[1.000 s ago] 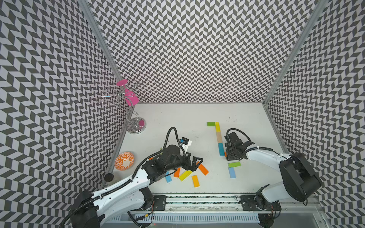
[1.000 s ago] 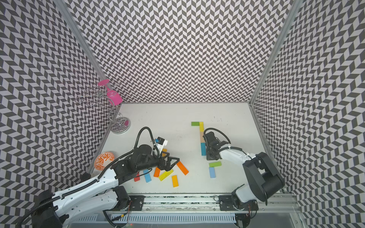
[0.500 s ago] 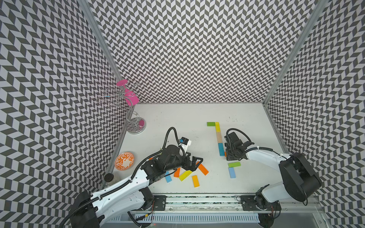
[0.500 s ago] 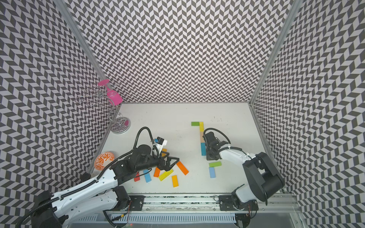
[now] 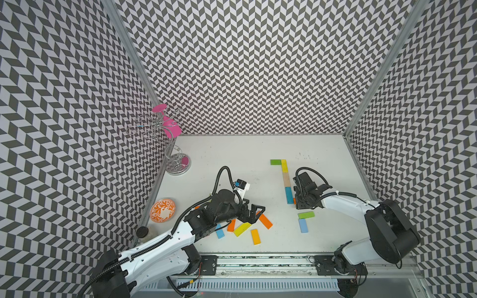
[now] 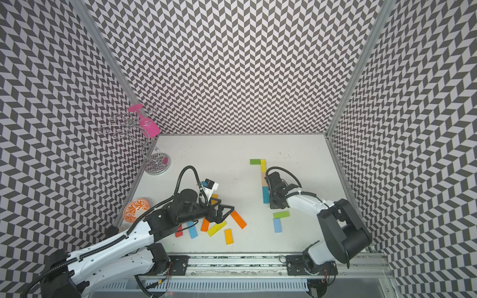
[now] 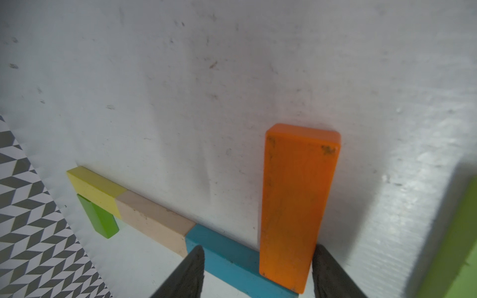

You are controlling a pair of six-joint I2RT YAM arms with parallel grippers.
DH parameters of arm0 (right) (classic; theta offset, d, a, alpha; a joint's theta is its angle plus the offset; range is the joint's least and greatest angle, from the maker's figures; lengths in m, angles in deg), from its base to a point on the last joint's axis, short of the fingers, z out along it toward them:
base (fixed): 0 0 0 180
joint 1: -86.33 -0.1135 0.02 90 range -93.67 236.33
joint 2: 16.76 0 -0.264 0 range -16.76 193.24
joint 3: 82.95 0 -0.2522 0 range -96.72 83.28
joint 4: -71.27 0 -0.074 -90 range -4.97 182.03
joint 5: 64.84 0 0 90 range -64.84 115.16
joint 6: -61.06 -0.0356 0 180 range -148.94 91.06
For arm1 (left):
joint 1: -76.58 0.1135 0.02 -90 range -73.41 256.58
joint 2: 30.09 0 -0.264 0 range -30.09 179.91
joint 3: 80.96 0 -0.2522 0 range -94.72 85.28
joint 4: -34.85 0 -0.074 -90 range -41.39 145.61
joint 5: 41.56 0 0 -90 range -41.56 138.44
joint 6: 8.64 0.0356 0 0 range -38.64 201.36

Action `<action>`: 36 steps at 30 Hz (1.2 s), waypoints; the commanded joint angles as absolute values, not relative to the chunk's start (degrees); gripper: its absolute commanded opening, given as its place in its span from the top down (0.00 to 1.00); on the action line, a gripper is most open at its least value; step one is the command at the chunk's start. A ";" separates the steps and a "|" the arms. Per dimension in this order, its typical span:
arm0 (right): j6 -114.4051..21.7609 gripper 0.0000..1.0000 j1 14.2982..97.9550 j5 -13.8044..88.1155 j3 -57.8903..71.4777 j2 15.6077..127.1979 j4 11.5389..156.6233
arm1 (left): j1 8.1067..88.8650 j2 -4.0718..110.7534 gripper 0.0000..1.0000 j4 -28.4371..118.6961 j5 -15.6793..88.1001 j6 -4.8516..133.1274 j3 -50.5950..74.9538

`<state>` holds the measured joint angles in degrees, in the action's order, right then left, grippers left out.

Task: Assemble a giraffe with building blocks
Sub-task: Assemble the building block at the center of the board, then pick up the building block from the center of the board.

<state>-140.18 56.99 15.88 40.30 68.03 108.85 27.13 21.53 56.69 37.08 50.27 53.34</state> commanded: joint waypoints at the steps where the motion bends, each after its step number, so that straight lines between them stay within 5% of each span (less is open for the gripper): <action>1: -138.35 0.31 55.82 14.70 37.53 67.77 110.39 | 27.45 20.58 0.00 57.37 37.78 50.60 53.69; 9: -132.16 0.16 52.40 12.48 32.69 60.63 123.85 | 27.65 18.46 0.00 59.56 38.75 50.77 52.80; 16: -116.89 0.21 46.15 7.94 27.91 55.79 133.65 | 28.06 15.27 0.00 63.03 40.41 50.51 50.80; 26: -76.91 0.24 29.74 9.30 21.83 66.10 129.48 | 28.16 1.40 0.00 70.33 51.35 43.85 47.01; 36: -67.04 0.23 21.11 9.78 16.73 80.71 129.34 | 28.11 -1.16 0.00 72.07 50.37 39.83 48.62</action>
<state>-72.18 21.64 10.63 18.31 78.98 129.76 27.88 -1.25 70.59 50.59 42.22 47.66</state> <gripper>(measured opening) 0.768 0.998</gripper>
